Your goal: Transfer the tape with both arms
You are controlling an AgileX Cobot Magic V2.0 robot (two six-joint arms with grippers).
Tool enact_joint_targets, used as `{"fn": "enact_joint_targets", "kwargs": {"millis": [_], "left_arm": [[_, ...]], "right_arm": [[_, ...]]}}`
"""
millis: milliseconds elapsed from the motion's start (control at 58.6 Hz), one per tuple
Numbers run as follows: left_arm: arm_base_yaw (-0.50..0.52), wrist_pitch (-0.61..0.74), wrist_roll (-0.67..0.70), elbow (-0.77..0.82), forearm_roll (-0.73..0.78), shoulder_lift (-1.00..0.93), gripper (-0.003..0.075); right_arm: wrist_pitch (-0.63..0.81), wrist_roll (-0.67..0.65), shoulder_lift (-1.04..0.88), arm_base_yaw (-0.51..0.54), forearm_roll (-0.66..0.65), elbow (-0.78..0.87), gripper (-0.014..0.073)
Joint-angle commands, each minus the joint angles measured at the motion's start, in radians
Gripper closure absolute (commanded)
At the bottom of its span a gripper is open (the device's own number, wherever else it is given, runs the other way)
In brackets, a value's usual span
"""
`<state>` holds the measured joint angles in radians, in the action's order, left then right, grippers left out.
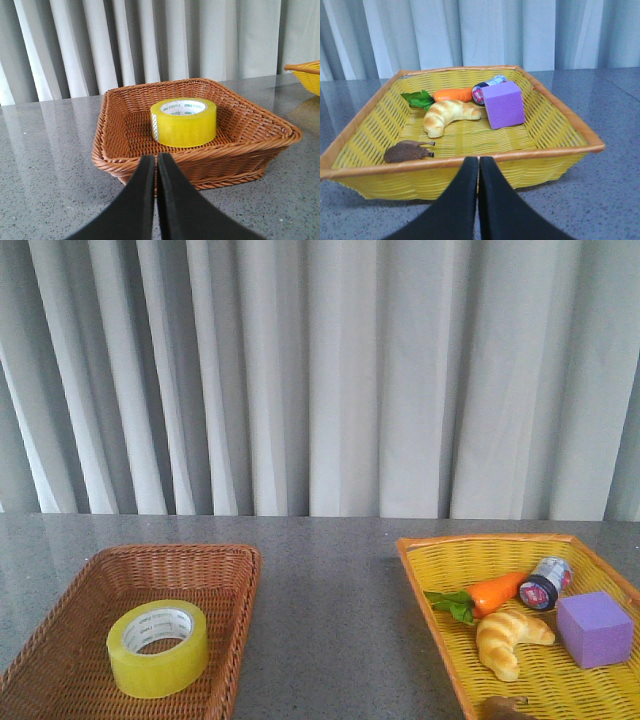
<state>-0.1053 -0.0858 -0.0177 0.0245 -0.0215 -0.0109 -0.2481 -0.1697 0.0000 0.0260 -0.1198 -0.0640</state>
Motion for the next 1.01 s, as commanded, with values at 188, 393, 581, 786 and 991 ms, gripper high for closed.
{"fn": "enact_joint_targets", "kwargs": {"millis": [188, 393, 581, 786, 991], "left_arm": [[0.001, 0.066, 0.008, -0.009, -0.01, -0.015, 0.0727], [0.001, 0.066, 0.008, -0.01, -0.01, -0.015, 0.0727], [0.001, 0.066, 0.008, -0.01, -0.01, -0.015, 0.0727], [0.001, 0.066, 0.008, -0.01, -0.01, -0.015, 0.0727], [0.001, 0.066, 0.008, -0.01, -0.01, -0.015, 0.0727]], "right_arm": [[0.195, 0.073, -0.024, 0.008, 0.089, 0.096, 0.0601], [0.188, 0.239, -0.024, 0.007, 0.174, 0.096, 0.0598], [0.228, 0.203, -0.024, 0.007, 0.173, 0.096, 0.0598], [0.295, 0.17, -0.023, 0.007, 0.146, 0.096, 0.0598], [0.294, 0.153, -0.023, 0.007, 0.127, 0.096, 0.0598]]}}
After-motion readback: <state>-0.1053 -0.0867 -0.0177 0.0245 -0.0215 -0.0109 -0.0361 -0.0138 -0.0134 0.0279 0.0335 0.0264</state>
